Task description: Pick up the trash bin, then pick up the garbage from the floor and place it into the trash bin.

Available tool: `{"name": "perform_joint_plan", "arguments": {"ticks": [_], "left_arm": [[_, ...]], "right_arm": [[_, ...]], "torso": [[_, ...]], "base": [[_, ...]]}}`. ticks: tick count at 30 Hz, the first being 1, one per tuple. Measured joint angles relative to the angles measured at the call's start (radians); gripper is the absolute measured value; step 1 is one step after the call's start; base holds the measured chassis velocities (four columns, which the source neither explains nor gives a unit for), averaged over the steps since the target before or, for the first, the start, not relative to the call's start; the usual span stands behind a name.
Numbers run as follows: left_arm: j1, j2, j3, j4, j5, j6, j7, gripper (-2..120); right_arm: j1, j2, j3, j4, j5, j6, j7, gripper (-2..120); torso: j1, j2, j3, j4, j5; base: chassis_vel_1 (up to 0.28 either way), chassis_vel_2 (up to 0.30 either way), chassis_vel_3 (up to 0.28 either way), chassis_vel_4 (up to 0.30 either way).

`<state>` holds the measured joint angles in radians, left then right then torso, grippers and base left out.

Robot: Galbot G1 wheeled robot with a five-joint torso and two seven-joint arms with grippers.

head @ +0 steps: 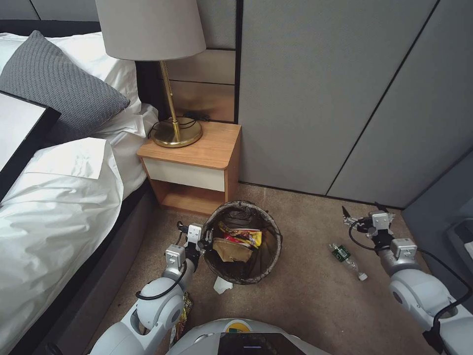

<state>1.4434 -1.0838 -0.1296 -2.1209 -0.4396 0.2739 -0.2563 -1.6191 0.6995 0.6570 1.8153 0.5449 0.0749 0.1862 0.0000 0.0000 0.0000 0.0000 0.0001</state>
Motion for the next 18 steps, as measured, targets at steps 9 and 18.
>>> {"name": "perform_joint_plan", "arguments": {"ticks": [9,18], "left_arm": [[-0.01,0.006,0.008,0.013,-0.001,-0.004,0.004,3],[-0.032,0.01,0.036,0.031,-0.004,-0.005,0.004,3]], "right_arm": [[0.052,-0.08,-0.094,-0.14,0.029,0.023,-0.108,100],[0.084,-0.095,-0.145,-0.316,0.008,0.089,-0.26,100]], "torso": [[0.0,0.0,0.0,0.0001,0.0],[0.0,0.0,0.0,0.0002,0.0]], "base": [[0.0,0.0,0.0,0.0],[0.0,0.0,0.0,0.0]]}}
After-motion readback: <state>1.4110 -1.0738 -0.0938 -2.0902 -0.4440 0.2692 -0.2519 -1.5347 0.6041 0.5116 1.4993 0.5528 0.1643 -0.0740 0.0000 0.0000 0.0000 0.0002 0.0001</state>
